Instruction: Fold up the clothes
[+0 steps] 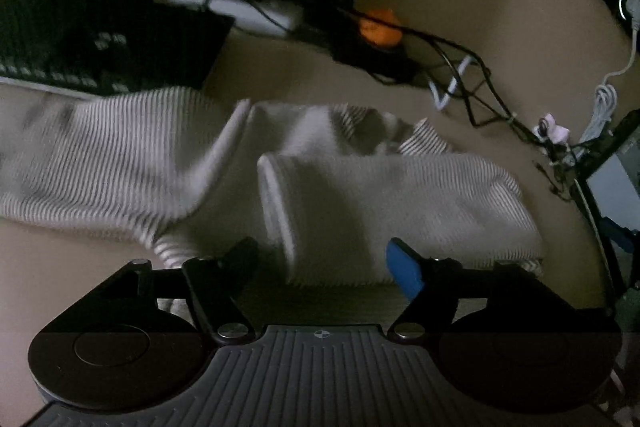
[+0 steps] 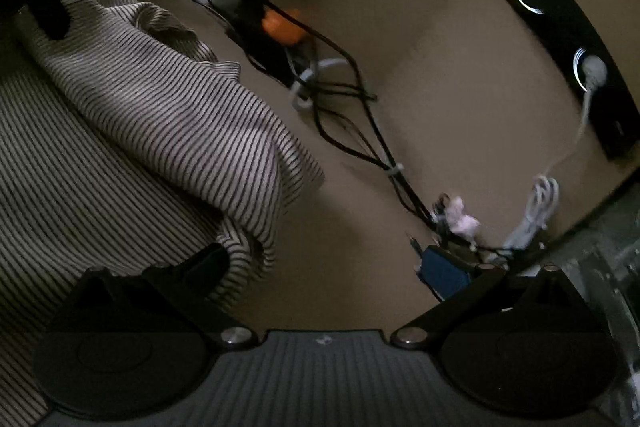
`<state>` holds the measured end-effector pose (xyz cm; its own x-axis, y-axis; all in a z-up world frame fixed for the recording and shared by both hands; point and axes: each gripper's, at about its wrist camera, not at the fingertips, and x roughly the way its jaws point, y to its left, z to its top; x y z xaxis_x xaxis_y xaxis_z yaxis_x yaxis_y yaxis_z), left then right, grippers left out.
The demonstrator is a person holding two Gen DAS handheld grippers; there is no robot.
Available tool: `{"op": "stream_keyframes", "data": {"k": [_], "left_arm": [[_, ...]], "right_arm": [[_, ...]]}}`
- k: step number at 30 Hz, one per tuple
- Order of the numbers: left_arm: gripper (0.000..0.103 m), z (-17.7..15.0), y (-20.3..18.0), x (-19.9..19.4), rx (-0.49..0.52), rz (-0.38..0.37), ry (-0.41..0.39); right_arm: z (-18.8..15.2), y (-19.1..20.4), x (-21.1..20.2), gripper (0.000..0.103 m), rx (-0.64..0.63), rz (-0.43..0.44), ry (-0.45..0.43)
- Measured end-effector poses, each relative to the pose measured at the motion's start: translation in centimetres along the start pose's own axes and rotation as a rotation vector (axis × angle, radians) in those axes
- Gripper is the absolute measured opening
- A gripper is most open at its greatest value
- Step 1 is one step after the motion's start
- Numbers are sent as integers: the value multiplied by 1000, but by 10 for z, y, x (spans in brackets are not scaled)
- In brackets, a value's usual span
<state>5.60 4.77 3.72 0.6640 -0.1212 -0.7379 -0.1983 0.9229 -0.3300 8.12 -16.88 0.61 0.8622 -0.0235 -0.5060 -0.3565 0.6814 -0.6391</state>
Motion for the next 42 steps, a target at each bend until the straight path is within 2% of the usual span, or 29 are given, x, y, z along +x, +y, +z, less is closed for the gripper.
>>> {"op": "stream_keyframes", "data": {"k": [2, 5, 7, 8, 10, 11, 12, 16, 18, 20, 23, 24, 25, 26, 28, 29, 30, 33, 34, 36, 39, 42], "left_arm": [[80, -1, 0, 2, -6, -14, 6], [79, 1, -6, 9, 18, 0, -5], [62, 3, -15, 14, 79, 32, -26], [57, 2, -21, 15, 126, 59, -37], [16, 0, -32, 16, 228, 112, -62], [11, 1, -37, 11, 276, 129, -91], [8, 2, -42, 5, 324, 144, -124], [7, 17, -52, -29, 479, 241, -306], [8, 24, -44, -26, 489, 283, -318], [10, 28, -29, -14, 455, 281, -269], [28, 29, -6, 5, 393, 252, -179], [39, 28, 0, 3, 357, 247, -167], [49, 28, 6, 1, 322, 242, -156], [54, 29, 11, -1, 285, 232, -148], [76, 33, 19, -16, 200, 150, -152], [83, 33, 22, -22, 146, 94, -139], [95, 34, 23, -25, 95, 41, -108], [96, 34, 23, -26, -45, -60, -8], [97, 34, 22, -25, -70, -51, 18], [98, 33, 20, -20, -110, 14, 63], [99, 27, 22, -18, -143, 107, 106], [99, 19, 34, -14, -189, 146, 183]], "right_arm": [[0, -4, -2, 103, 16, 11, -5], [2, -2, -5, 103, 17, 24, -13], [3, 1, -4, 103, 11, 30, -14], [3, 2, -5, 103, 9, 32, -14], [4, 4, -5, 103, 1, 25, -22], [5, 5, -5, 103, -2, 17, -29], [7, 4, -7, 103, -1, -3, -44], [21, 0, -18, 103, 28, -65, -120], [29, 0, -22, 103, 42, -48, -139], [33, 4, -22, 103, 36, 1, -131], [31, 10, -14, 103, 28, 83, -61], [30, 8, -13, 103, 42, 112, -39], [29, 0, -14, 103, 88, 151, -31], [29, -9, -16, 103, 145, 199, -25], [31, -35, -15, 103, 345, 357, -22], [32, -49, -15, 103, 445, 437, -20], [33, -60, -13, 103, 544, 512, -15], [33, -70, 13, 103, 799, 681, 43], [33, -65, 21, 103, 822, 696, 65], [34, -54, 37, 103, 864, 722, 111], [33, -33, 53, 103, 868, 707, 199], [33, -28, 57, 103, 884, 685, 219]]}}
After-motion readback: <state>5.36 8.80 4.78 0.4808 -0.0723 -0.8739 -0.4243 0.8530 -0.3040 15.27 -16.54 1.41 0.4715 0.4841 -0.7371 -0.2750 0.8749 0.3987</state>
